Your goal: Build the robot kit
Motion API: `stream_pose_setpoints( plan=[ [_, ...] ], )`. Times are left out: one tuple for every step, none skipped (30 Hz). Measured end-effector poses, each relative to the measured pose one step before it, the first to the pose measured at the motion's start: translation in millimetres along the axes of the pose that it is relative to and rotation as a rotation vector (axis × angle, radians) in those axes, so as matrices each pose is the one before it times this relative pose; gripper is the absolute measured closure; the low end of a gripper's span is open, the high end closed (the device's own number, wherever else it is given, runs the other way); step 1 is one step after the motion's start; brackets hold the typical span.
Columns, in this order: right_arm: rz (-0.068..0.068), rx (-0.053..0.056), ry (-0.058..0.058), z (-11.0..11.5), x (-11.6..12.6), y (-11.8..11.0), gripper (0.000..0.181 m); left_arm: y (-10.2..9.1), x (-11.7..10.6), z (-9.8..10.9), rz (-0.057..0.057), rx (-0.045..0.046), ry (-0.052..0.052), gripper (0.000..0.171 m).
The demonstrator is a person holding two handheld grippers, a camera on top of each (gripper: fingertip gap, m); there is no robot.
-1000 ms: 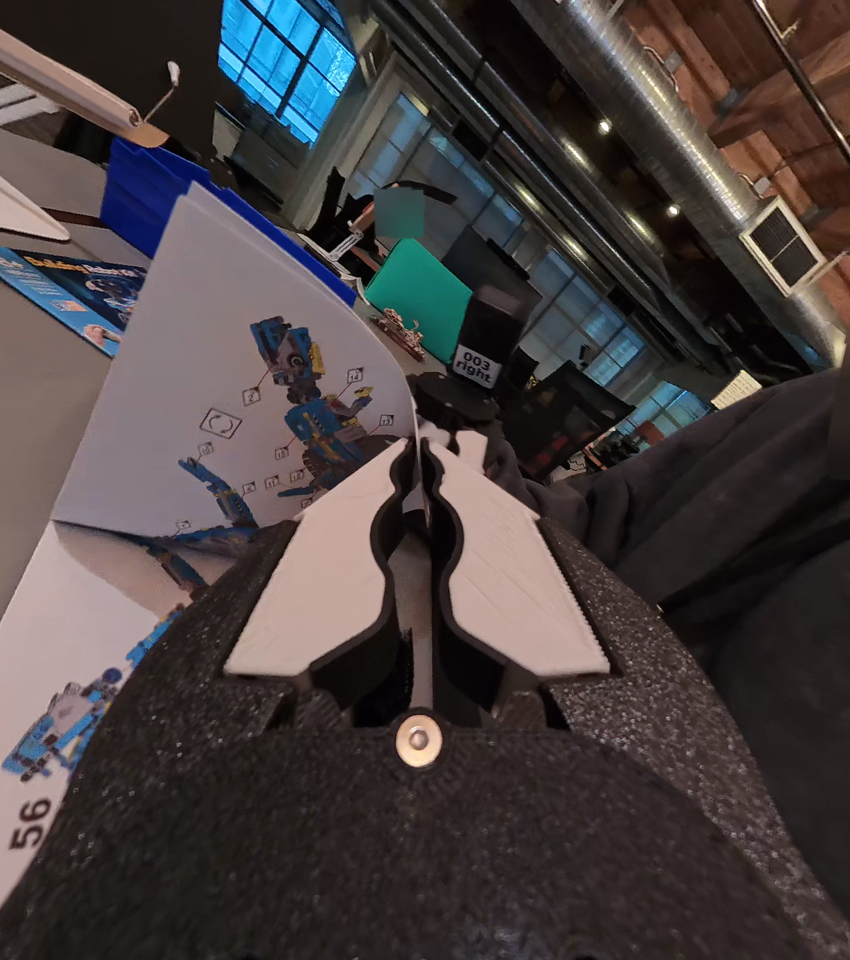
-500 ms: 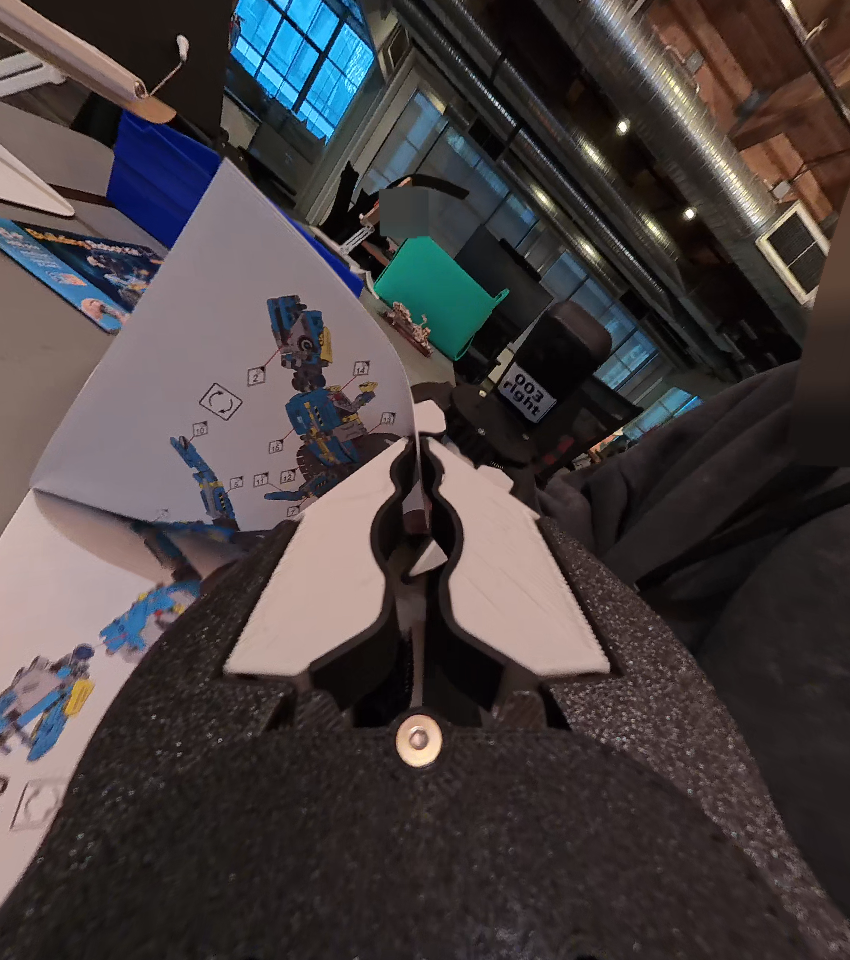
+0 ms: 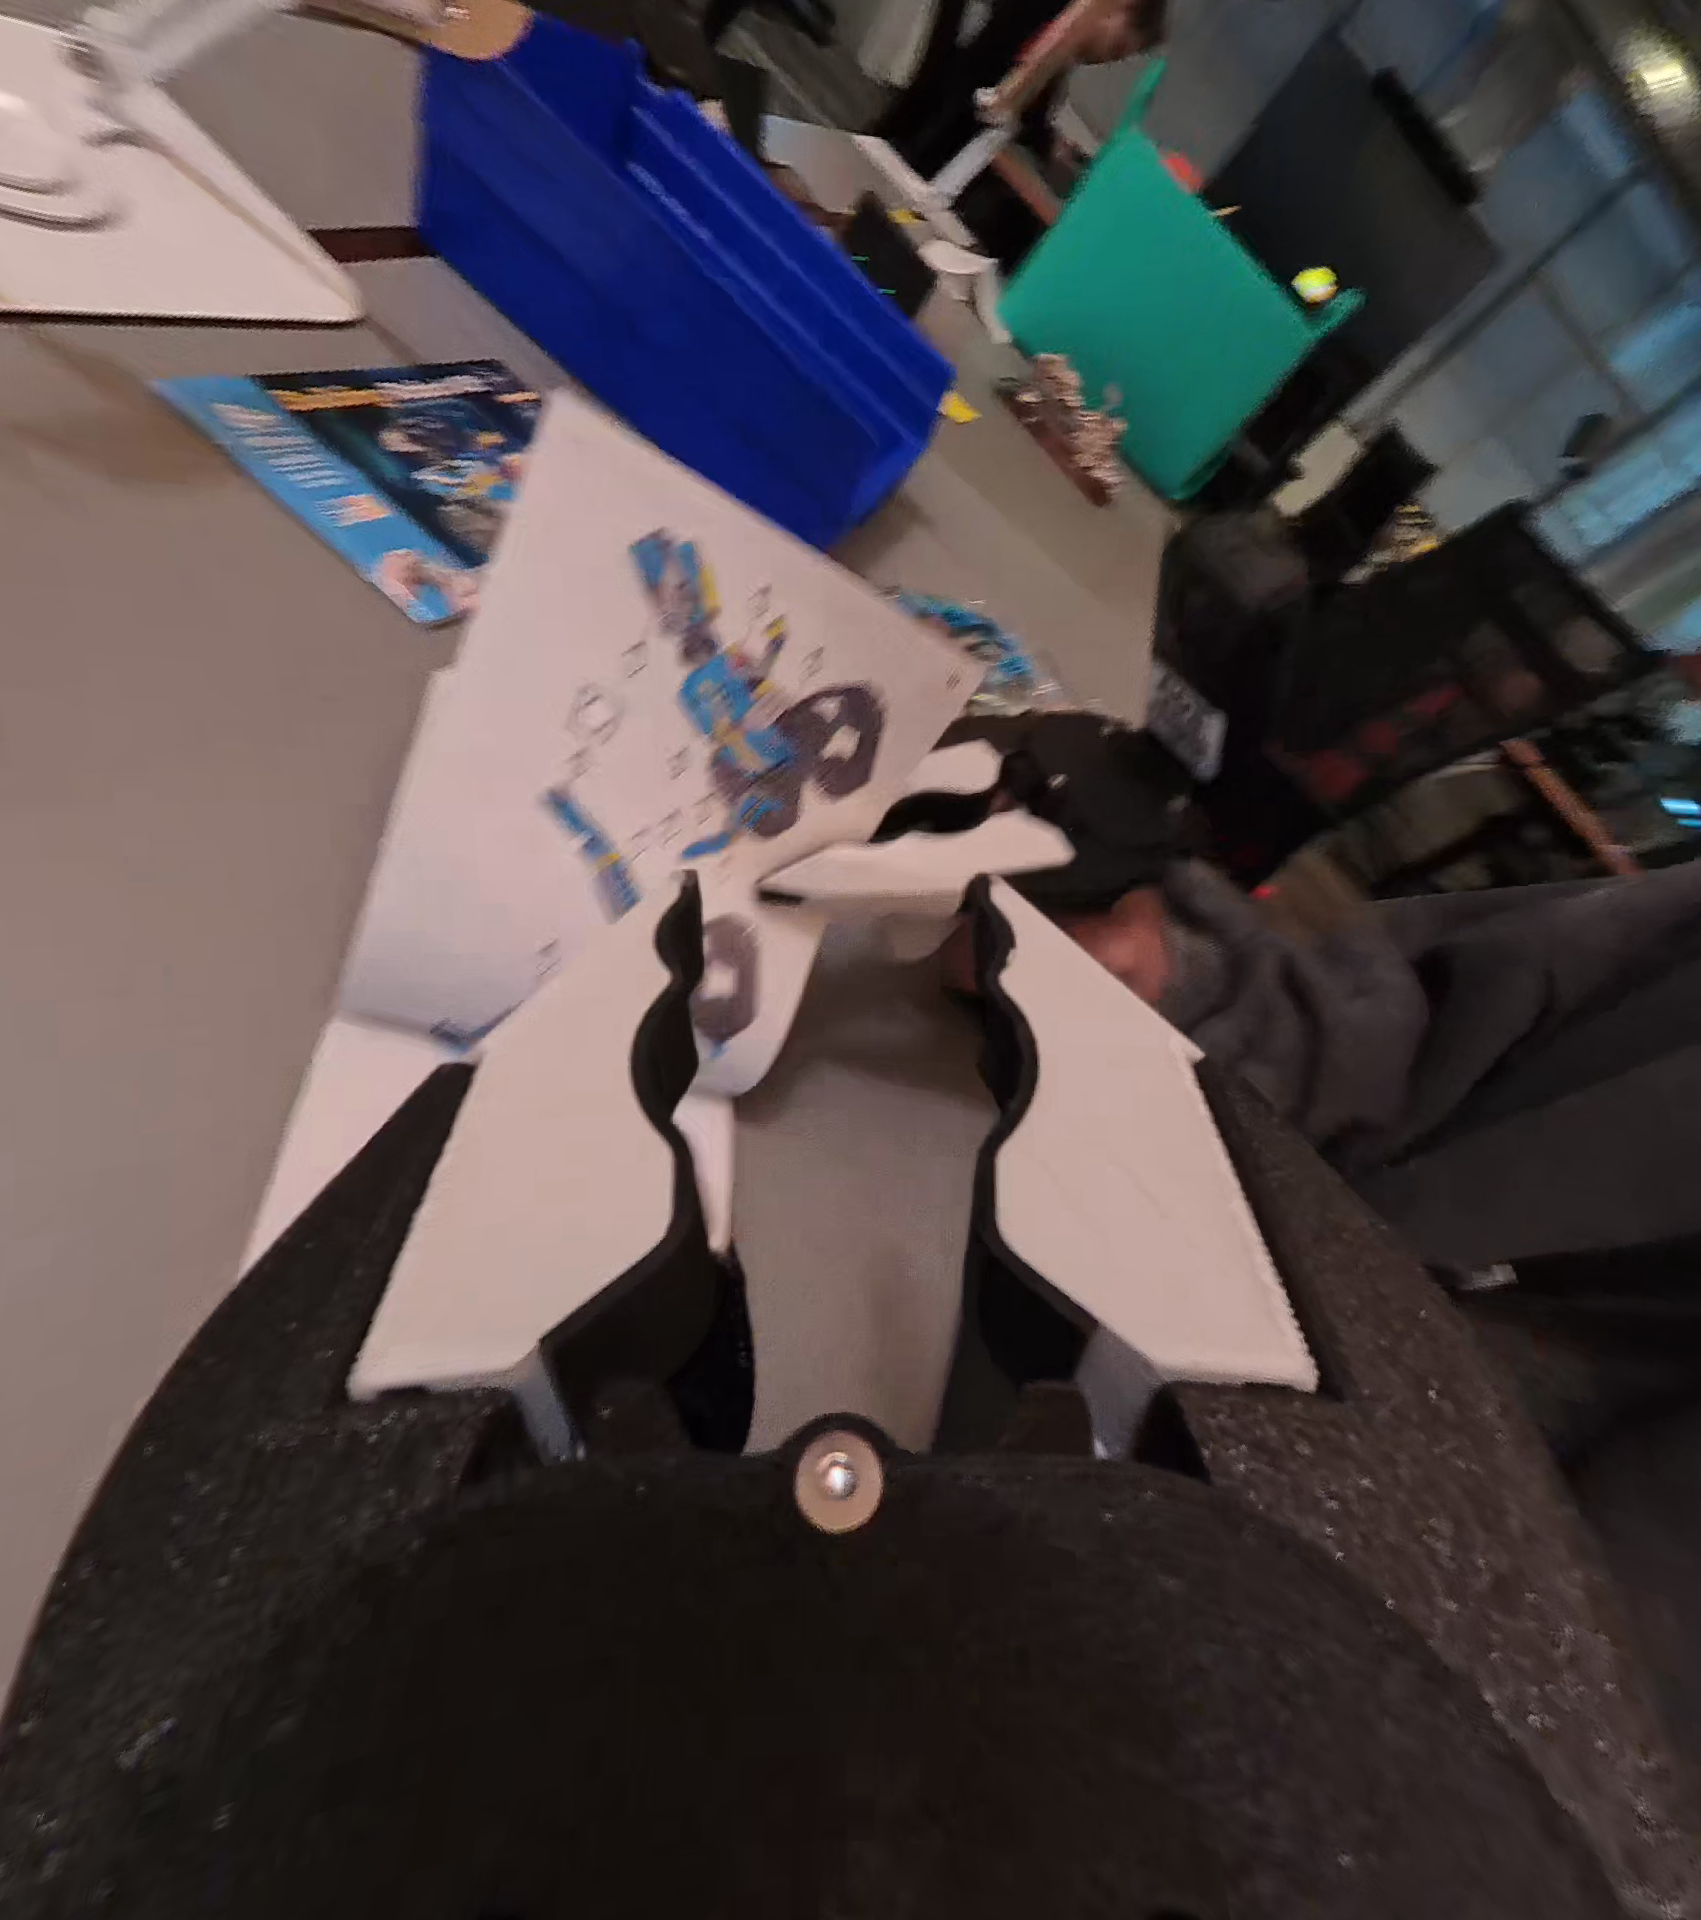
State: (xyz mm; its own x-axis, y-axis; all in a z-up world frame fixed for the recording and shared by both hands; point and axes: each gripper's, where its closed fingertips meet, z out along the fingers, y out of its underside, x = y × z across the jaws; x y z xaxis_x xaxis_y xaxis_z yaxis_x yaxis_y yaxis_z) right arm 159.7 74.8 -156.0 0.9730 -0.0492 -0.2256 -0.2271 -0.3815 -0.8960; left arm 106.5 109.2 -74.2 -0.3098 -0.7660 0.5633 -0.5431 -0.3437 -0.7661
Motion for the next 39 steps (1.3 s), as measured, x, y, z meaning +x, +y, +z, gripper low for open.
stream_pose_setpoints(
  plan=[
    [0.0308, -0.0139, 0.002, 0.02, 4.87, 3.46, 0.177, 8.51, -7.06, -7.73, 0.0163, 0.00443, -0.0543, 0.12],
    [0.0244, -0.0119, 0.0057, 0.11, 5.03, 2.92, 0.178, 9.51, -4.86, -6.01, 0.0059, 0.00103, -0.0386, 0.121],
    [0.0193, -0.0129, 0.0094, 0.19, 5.01, 2.57, 0.178, 10.03, -3.51, -4.56, -0.0008, -0.00142, -0.0283, 0.121],
    [0.0133, -0.009, 0.0063, 0.03, 4.11, 1.76, 0.178, 11.05, -3.46, -3.29, -0.0037, -0.00593, -0.0283, 0.121],
    [0.0123, -0.0127, 0.016, 0.28, 5.5, 2.1, 0.178, 13.83, -4.87, -2.7, -0.0006, -0.02287, -0.0379, 0.121],
    [0.0095, -0.0106, 0.0114, 0.46, 5.12, 1.62, 0.178, 16.59, -5.86, -1.97, 0.0192, -0.03817, -0.0478, 0.12],
    [0.0129, -0.0118, 0.0068, 0.91, 4.53, 1.71, 0.178, 17.79, -7.31, -0.84, 0.045, -0.0488, -0.0625, 0.118],
    [0.0173, -0.0112, -0.0012, 1.12, 3.39, 1.47, 0.178, 16.15, -8.7, 0.38, 0.0552, -0.04227, -0.0758, 0.113],
    [0.02, -0.01, -0.0043, 1.29, 2.74, 1.38, 0.178, 13.5, -7.15, 1.87, 0.042, -0.03413, -0.065, 0.108],
    [0.0193, -0.0127, -0.0015, 1.45, 2.74, 1.87, 0.178, 11.07, -1.36, 3.43, 0.0195, -0.03073, -0.0249, 0.105],
    [0.0153, -0.0102, -0.0031, 1.55, 2.0, 1.56, 0.178, 7.36, 3.97, 3.71, 0.0017, -0.02011, 0.0102, 0.104],
    [0.0119, -0.0113, 0.0019, 1.38, 2.32, 1.74, 0.178, 2.73, 7.13, 2.86, -0.005, -0.00175, 0.0296, 0.101],
    [0.0094, -0.014, 0.0078, 1.23, 3.17, 1.98, 0.178, 0.57, 7.92, 1.91, -0.0032, 0.00817, 0.0335, 0.1],
    [0.0064, -0.0097, 0.0094, 0.76, 3.4, 1.44, 0.178, 0.49, 4.62, 1.35, 0.0039, 0.00532, 0.0139, 0.098],
    [0.0094, -0.0109, 0.0118, 0.78, 3.73, 1.81, 0.178, 2.06, 1.05, 1.13, 0.0158, -0.00434, -0.0067, 0.097],
    [0.0081, -0.014, 0.0117, 1.12, 3.73, 2.51, 0.178, 3.27, -1.57, 1.04, 0.0215, -0.01168, -0.0202, 0.095],
    [0.0074, -0.0165, 0.0122, 1.36, 3.93, 3.01, 0.177, 3.42, -2.97, 0.71, 0.0182, -0.01231, -0.0239, 0.094],
    [0.0113, -0.0176, 0.0099, 1.72, 3.5, 3.23, 0.174, 2.9, -3.0, 0.35, 0.0122, -0.01009, -0.0205, 0.093],
    [0.0163, -0.0098, 0.0046, 0.91, 2.69, 1.81, 0.171, 1.37, -1.91, -0.02, 0.0109, -0.00066, -0.0145, 0.092],
    [0.0153, -0.0001, -0.0006, -0.01, 1.63, -0.11, 0.168, -0.23, -1.13, -0.43, 0.0111, 0.00823, -0.0111, 0.092],
    [0.0098, 0.0009, -0.003, -0.03, 1.0, -0.26, 0.167, -0.68, -0.73, -0.56, 0.0085, 0.01033, -0.0106, 0.092],
    [0.0033, -0.0086, 0.0029, 1.17, 1.51, 1.46, 0.167, -1.18, -1.41, -0.41, 0.0069, 0.01217, -0.0154, 0.092],
    [-0.0011, -0.0162, 0.0085, 2.22, 1.91, 2.81, 0.167, -1.16, -1.67, 0.05, 0.0082, 0.01142, -0.0187, 0.092],
    [-0.0072, 0.0001, 0.0022, 1.1, 0.19, 0.24, 0.168, -0.69, -1.44, 0.74, 0.0106, 0.00758, -0.0192, 0.091],
    [-0.006, -0.0034, 0.0041, -0.02, 0.31, 0.07, 0.168, -0.26, 0.28, 1.15, 0.0149, 0.00287, -0.0114, 0.089],
    [-0.0055, 0.0012, 0.0018, -0.17, 0.12, -0.07, 0.168, -0.21, 0.62, 1.73, 0.0177, 0.00016, -0.0134, 0.088],
    [0.0033, 0.0017, 0.0, -0.13, 0.09, -0.04, 0.168, 0.17, 0.84, 1.92, 0.0206, -0.00323, -0.0153, 0.088],
    [0.002, 0.001, 0.0022, -0.58, 0.51, -0.33, 0.168, 0.44, 0.0, 2.14, 0.0237, -0.0049, -0.0211, 0.087],
    [0.0009, 0.0028, 0.0086, -0.93, 1.44, -0.85, 0.166, 1.51, -0.03, 2.19, 0.0287, -0.01074, -0.0228, 0.087],
    [0.0004, 0.0094, 0.0158, -1.47, 2.7, -2.01, 0.16, 1.42, -1.24, 1.64, 0.0335, -0.01, -0.0313, 0.087],
    [-0.0005, 0.0174, 0.0325, -3.2, 5.33, -3.69, 0.153, 0.95, -4.13, 0.5, 0.0343, -0.00525, -0.0469, 0.089],
    [-0.0137, 0.0356, 0.0564, -6.38, 8.62, -7.59, 0.146, 0.42, -3.22, -0.54, 0.0271, -0.00337, -0.0335, 0.087],
    [-0.0369, 0.0642, 0.0636, -10.74, 7.93, -13.39, 0.139, -0.69, -1.44, -1.46, 0.0104, 0.00127, -0.0144, 0.088],
    [-0.0542, 0.0849, 0.0487, -14.06, 3.18, -19.08, 0.129, -1.67, -1.31, -2.03, -0.0018, 0.0088, -0.0069, 0.09],
    [-0.0681, 0.0925, 0.0251, -16.04, -3.37, -24.12, 0.123, -1.53, -0.86, -2.26, -0.008, 0.01014, 0.0005, 0.091],
    [-0.09, 0.0983, -0.0239, -15.59, -13.85, -27.38, 0.124, -1.36, -1.06, -2.26, -0.0112, 0.01018, 0.0022, 0.094],
    [-0.1089, 0.0633, -0.1098, -11.87, -29.05, -23.24, 0.123, -0.93, -0.74, -2.04, -0.0104, 0.00929, 0.0063, 0.094],
    [-0.0922, 0.0018, -0.1751, -3.66, -39.11, -13.72, 0.122, 0.0, -1.28, -1.73, -0.0101, 0.00598, 0.0035, 0.095],
    [-0.0499, -0.0834, -0.2061, 6.36, -41.57, 0.5, 0.122, 0.77, -1.65, -1.14, -0.0071, 0.00198, 0.0007, 0.095]
  ],
)
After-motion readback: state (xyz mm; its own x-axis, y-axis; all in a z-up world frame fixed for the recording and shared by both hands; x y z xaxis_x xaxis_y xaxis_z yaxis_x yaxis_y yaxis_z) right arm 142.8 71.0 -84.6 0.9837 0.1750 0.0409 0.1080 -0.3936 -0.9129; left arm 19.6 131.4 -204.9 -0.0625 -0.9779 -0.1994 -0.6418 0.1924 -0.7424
